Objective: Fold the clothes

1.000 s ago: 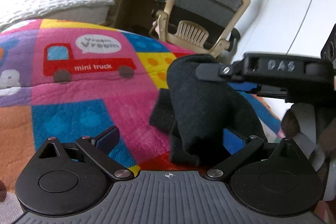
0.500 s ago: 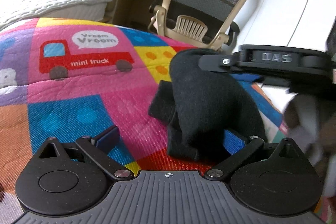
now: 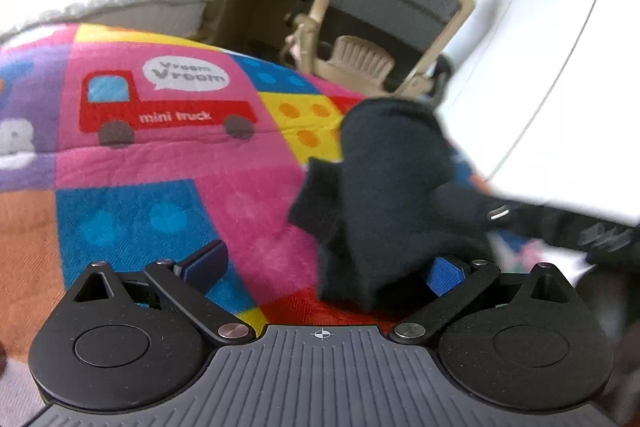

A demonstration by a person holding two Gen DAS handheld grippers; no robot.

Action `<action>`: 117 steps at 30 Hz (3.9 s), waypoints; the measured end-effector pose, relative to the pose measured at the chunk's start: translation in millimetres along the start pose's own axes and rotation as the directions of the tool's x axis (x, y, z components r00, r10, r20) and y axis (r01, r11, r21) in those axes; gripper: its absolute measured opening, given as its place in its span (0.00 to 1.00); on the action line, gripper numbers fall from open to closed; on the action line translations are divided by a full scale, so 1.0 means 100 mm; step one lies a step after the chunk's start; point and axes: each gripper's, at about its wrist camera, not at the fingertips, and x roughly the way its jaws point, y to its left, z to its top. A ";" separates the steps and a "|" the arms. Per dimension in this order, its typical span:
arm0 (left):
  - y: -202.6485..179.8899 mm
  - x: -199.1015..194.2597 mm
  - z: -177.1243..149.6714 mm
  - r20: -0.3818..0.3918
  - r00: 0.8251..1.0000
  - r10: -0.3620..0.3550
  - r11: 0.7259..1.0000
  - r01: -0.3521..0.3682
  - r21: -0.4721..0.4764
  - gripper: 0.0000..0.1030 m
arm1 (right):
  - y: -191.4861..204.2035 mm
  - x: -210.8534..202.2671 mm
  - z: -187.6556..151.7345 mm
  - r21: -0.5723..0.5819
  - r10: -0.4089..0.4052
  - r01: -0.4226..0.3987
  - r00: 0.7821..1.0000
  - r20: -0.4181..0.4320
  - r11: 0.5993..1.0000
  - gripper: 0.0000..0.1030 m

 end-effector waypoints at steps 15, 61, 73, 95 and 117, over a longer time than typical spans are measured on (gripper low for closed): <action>-0.27 0.27 0.51 -0.022 1.000 0.017 0.992 -0.014 0.125 1.00 | -0.10 -0.05 -0.07 0.081 0.019 -0.021 1.000 0.026 0.997 0.80; 0.06 0.47 0.37 0.037 0.999 -0.012 0.999 0.011 0.038 1.00 | -0.13 0.28 0.53 0.081 0.044 -0.047 0.998 0.041 0.996 0.44; 0.09 0.42 0.34 0.041 0.999 0.017 0.999 -0.019 0.041 1.00 | -0.21 0.00 0.07 0.100 -0.077 0.074 0.996 0.033 0.992 0.50; 0.28 0.29 0.33 0.020 0.988 0.156 0.988 -0.156 0.001 1.00 | -0.02 -0.22 -0.09 -0.027 -0.091 0.094 0.992 0.087 0.995 0.68; 0.05 0.18 0.30 -0.030 0.991 0.129 0.989 -0.127 0.073 1.00 | -0.34 0.23 0.31 0.156 -0.024 0.029 0.999 -0.035 0.987 0.68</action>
